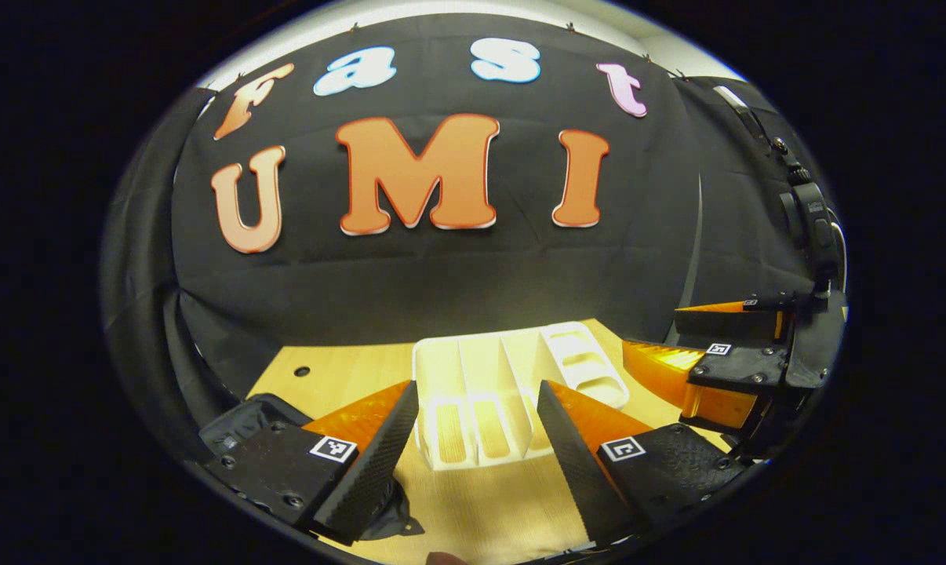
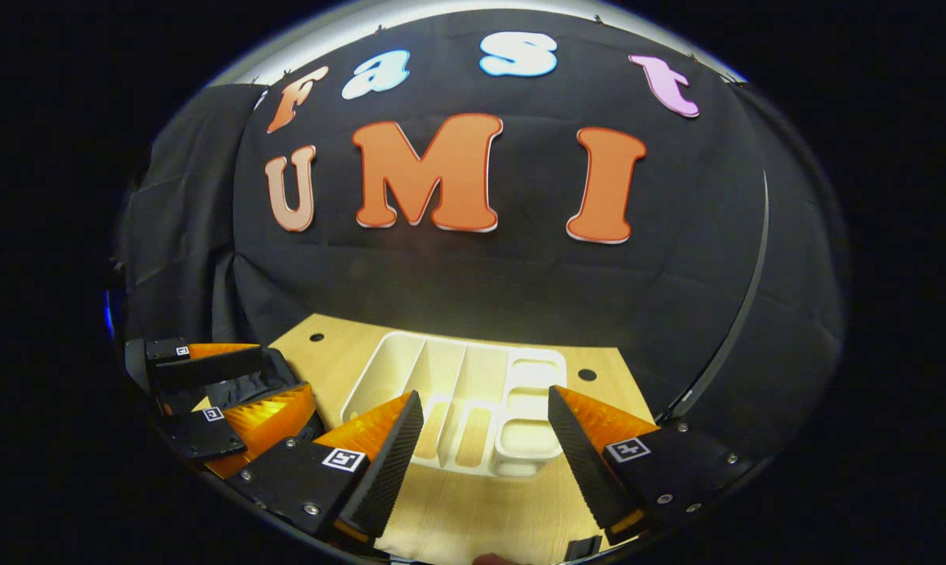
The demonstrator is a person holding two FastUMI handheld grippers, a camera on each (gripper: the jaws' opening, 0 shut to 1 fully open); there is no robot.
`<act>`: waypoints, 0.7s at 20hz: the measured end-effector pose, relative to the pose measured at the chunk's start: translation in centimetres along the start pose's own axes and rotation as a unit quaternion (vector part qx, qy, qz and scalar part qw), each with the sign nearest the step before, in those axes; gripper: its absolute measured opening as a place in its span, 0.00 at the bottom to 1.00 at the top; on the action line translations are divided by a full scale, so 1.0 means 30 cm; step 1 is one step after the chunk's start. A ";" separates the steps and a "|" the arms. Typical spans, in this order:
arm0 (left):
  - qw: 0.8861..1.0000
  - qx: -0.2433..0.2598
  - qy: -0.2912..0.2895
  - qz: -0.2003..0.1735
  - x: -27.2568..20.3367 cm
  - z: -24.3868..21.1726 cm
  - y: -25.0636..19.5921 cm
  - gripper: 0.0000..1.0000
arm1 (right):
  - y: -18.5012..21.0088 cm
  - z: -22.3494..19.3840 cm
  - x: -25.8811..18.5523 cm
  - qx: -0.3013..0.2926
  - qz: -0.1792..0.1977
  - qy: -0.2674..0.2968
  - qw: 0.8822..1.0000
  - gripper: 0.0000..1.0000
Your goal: Open the schoolbag, grab two books from the bookshelf and put them into the schoolbag.
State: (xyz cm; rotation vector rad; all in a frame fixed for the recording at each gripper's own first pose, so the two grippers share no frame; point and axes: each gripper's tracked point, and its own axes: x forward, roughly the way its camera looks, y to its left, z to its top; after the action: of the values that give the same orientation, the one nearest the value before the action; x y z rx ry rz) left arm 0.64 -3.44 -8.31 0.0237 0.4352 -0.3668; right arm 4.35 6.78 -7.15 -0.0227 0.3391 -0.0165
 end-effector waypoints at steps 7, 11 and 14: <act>0.994 -0.025 -0.100 0.043 -0.054 0.145 0.007 0.97 | -0.013 0.185 -0.101 -0.018 -0.001 -0.102 0.995 0.94; 0.985 -0.019 -0.158 0.062 -0.117 0.229 0.021 0.96 | 0.014 0.146 -0.105 -0.012 0.013 -0.097 0.995 0.94; 0.981 -0.015 -0.177 0.076 -0.141 0.228 0.045 0.96 | 0.045 0.129 -0.104 0.002 0.027 -0.093 0.995 0.94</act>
State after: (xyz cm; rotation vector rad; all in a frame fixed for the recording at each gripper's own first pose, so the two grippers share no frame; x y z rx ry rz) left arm 0.35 -1.43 -0.41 -0.0368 0.0852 -0.2068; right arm 2.71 8.27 -2.50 -0.0115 0.1533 0.0381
